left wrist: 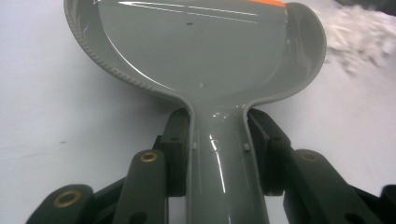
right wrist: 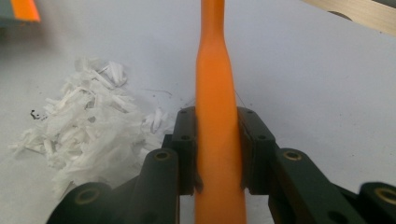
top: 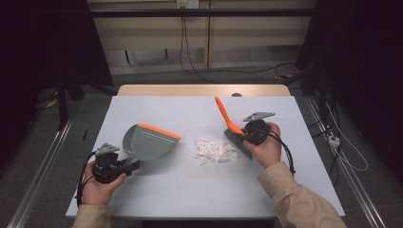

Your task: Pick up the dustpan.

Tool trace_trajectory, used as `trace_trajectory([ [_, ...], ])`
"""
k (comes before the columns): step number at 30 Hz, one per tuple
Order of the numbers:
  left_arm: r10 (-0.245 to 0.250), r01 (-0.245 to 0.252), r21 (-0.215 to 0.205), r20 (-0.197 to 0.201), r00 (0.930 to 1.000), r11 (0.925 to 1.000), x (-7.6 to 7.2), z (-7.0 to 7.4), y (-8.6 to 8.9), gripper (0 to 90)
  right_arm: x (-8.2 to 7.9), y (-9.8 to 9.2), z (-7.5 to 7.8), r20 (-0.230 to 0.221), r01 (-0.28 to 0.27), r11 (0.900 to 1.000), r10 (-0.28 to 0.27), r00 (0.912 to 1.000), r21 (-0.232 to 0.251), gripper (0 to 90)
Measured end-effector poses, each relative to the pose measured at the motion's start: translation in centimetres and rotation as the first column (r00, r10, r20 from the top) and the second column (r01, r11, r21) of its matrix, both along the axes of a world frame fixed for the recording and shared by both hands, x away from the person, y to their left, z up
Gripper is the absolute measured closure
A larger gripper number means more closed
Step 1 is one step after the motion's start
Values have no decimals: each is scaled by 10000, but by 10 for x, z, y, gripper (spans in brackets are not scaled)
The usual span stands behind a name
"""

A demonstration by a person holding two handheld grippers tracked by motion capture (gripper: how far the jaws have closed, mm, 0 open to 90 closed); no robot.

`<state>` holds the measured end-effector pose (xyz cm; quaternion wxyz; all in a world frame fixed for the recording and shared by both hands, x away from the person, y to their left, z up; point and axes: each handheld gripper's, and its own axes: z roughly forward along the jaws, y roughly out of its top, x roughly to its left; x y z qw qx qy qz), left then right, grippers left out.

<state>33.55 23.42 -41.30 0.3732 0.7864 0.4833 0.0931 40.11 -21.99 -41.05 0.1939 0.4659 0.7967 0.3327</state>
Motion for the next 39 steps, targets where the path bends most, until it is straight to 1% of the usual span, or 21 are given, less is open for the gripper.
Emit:
trace_trajectory([
  [2,-343,343,-157,12,9994,9993,-2,-1,-2,627,0,1,0,5,73,10000,-73,10000,-15,715],
  [4,-684,684,-78,29,9977,9976,-5,-1,-4,627,0,1,0,9,104,9999,-104,9999,-30,716],
  [5,-879,878,-82,-70,9961,9961,-6,-1,-6,626,-1,2,0,25,122,9999,-122,9999,-56,716],
  [7,-1199,1198,-59,-94,9927,9928,-8,-1,-9,627,-1,2,0,51,160,9998,-159,9999,-73,715],
  [9,-1487,1486,-68,-140,9888,9889,-8,-1,-12,626,-2,3,0,37,217,9997,-217,9998,-59,715],
  [10,-1740,1739,-65,-187,9846,9847,-8,-1,-13,626,-2,3,0,34,231,9997,-231,9997,-55,716],
  [12,-2010,2007,-174,-223,9793,9795,-9,-2,-15,626,-2,3,0,24,265,9996,-265,9996,-60,716],
  [16,-2474,2472,-128,-205,9687,9689,-11,-1,-19,626,-2,3,0,24,298,9995,-298,9996,-47,715],
  [17,-2528,2526,-109,-201,9673,9675,-13,-1,-19,626,-1,3,0,41,285,9996,-285,9996,-56,716],
  [19,-2730,2726,-157,-288,9616,9620,-14,0,-20,626,-1,3,0,21,294,9996,-294,9996,-39,715],
  [20,-2861,2861,-52,-260,9578,9582,-14,0,-21,626,-1,3,0,13,303,9995,-303,9995,-38,715],
  [23,-3077,3080,-4,-411,9506,9514,-17,-1,-26,626,-2,3,0,12,333,9994,-333,9994,-23,715],
  [25,-3300,3307,62,-481,9427,9437,-18,-3,-29,626,-2,3,0,34,360,9993,-360,9993,-30,715],
  [27,-3489,3507,253,-575,9354,9361,-19,-3,-32,626,-3,4,-1,74,370,9993,-370,9993,-27,715],
  [28,-3598,3619,244,-640,9308,9319,-19,-4,-33,625,-3,4,-1,81,388,9992,-388,9992,-29,715],
  [29,-3653,3681,306,-709,9282,9293,-19,-4,-34,625,-3,4,-1,78,393,9992,-392,9992,-33,715],
  [31,-3812,3843,415,-674,9220,9223,-19,-5,-35,625,-3,4,-1,85,443,9990,-443,9990,-30,715],
  [32,-3858,3895,492,-700,9199,9197,-19,-5,-35,625,-3,5,-1,95,465,9989,-465,9989,-9,715],
  [37,-3973,4007,460,-680,9152,9151,-20,-6,-40,624,-4,7,-2,154,613,9981,-614,9980,58,716],
  [38,-4031,4067,473,-705,9124,9123,-19,-7,-41,624,-4,8,-2,146,662,9978,-664,9977,83,716],
  [39,-4029,4065,430,-737,9123,9126,-19,-7,-42,623,-5,9,-2,168,710,9974,-711,9973,87,716],
])
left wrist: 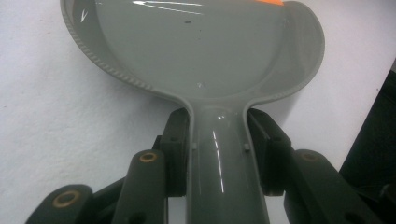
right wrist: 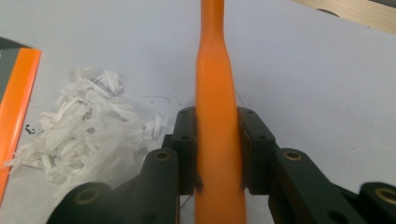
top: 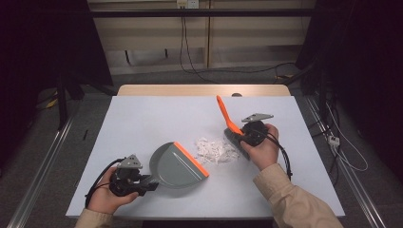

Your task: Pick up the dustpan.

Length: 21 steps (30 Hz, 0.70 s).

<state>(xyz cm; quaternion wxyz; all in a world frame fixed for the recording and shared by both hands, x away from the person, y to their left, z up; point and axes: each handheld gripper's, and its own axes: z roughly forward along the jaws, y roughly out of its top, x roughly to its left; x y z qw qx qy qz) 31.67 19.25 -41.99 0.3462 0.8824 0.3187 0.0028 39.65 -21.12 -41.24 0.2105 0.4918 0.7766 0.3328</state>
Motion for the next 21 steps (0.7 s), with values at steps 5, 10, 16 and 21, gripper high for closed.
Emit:
trace_trajectory([
  [5,-124,124,130,-3,9999,9998,1,-3,-6,622,-1,4,-1,57,297,9995,-298,9995,132,716],
  [10,-242,243,113,-57,9997,9996,3,-4,-13,622,-3,12,-1,82,325,9994,-326,9994,118,716],
  [16,-440,442,166,-103,9990,9989,5,-4,-21,620,-7,22,-1,194,229,9997,-227,9996,-128,716],
  [21,-526,528,118,-173,9985,9985,8,-3,-29,621,-8,25,-1,216,241,9996,-238,9995,-136,716],
])
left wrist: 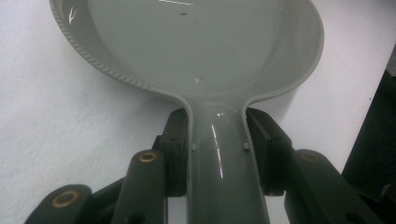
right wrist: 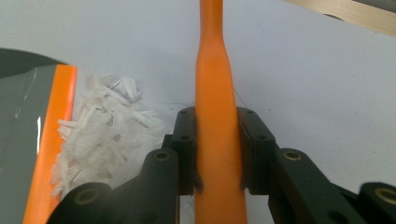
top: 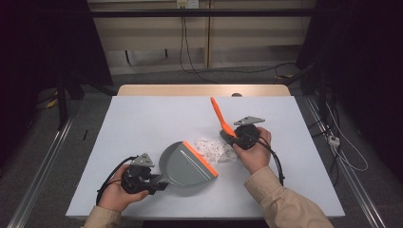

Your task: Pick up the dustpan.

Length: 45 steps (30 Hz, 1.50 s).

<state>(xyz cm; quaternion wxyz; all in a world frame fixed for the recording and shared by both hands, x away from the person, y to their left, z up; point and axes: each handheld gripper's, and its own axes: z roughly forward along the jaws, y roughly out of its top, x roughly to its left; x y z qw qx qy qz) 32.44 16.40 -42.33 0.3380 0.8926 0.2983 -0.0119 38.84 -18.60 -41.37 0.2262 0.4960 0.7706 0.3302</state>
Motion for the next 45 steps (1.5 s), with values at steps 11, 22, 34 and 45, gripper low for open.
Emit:
trace_trajectory([
  [11,-11,11,133,31,10000,9999,3,-2,-6,620,0,3,0,11,-38,10000,38,10000,59,715],
  [22,-88,88,1,-106,9999,10000,4,-4,-6,620,0,3,0,4,-67,9999,67,10000,86,715],
  [34,-103,102,-40,-104,9999,9999,5,-5,-6,620,-1,3,0,-4,-89,9999,89,10000,112,715],
  [45,-187,187,-23,-132,9997,9998,7,-6,-6,620,0,10,1,-68,-170,9998,171,9998,60,715],
])
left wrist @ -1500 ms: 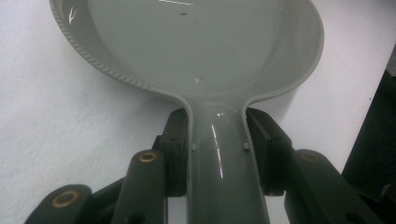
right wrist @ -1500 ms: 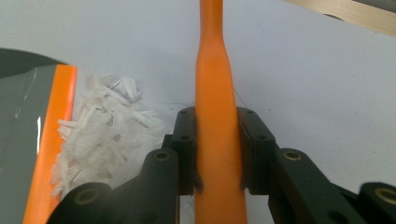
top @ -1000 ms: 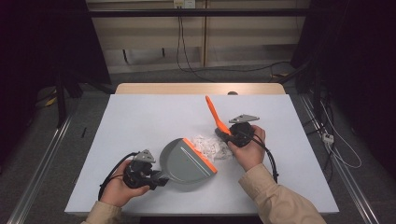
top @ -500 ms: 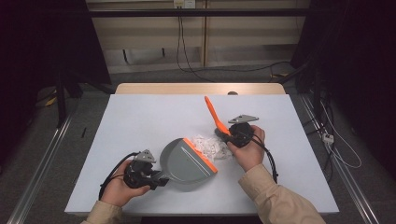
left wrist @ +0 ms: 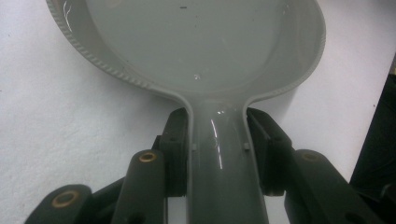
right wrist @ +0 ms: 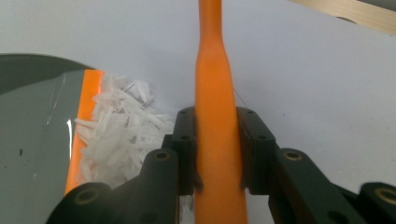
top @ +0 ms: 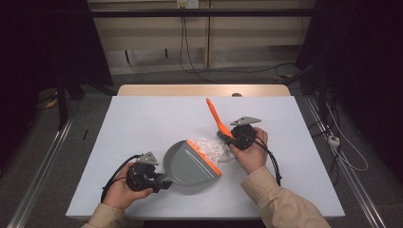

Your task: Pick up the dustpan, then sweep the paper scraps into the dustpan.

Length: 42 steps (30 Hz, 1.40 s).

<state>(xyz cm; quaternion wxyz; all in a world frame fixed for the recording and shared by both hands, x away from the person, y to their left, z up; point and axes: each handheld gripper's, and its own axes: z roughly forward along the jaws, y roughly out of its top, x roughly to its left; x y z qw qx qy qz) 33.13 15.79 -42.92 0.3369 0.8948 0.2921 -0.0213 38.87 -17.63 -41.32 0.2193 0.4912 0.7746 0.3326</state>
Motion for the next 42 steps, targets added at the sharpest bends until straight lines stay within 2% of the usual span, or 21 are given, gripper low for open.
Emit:
trace_trajectory([
  [19,-4,4,43,-43,10000,10000,0,-1,-1,620,-2,10,-1,143,-207,9998,206,9997,44,714],
  [24,-34,35,55,-83,10000,10000,2,-1,-4,620,-4,20,-2,80,-540,9973,537,9985,501,714],
  [26,-33,33,51,-80,10000,10000,2,-2,-5,620,-6,26,-1,210,-666,9976,662,9976,186,714],
  [35,4,-3,49,-91,10000,10000,4,-4,-8,620,-9,39,-2,292,-984,9951,981,9948,102,712],
  [39,18,-18,78,-97,10000,10000,6,-4,-9,620,-12,43,-2,222,-1220,9918,1212,9924,379,713],
  [42,121,-120,98,-116,9999,9999,6,-5,-10,621,-14,47,-1,82,-1508,9854,1506,9886,786,713],
])
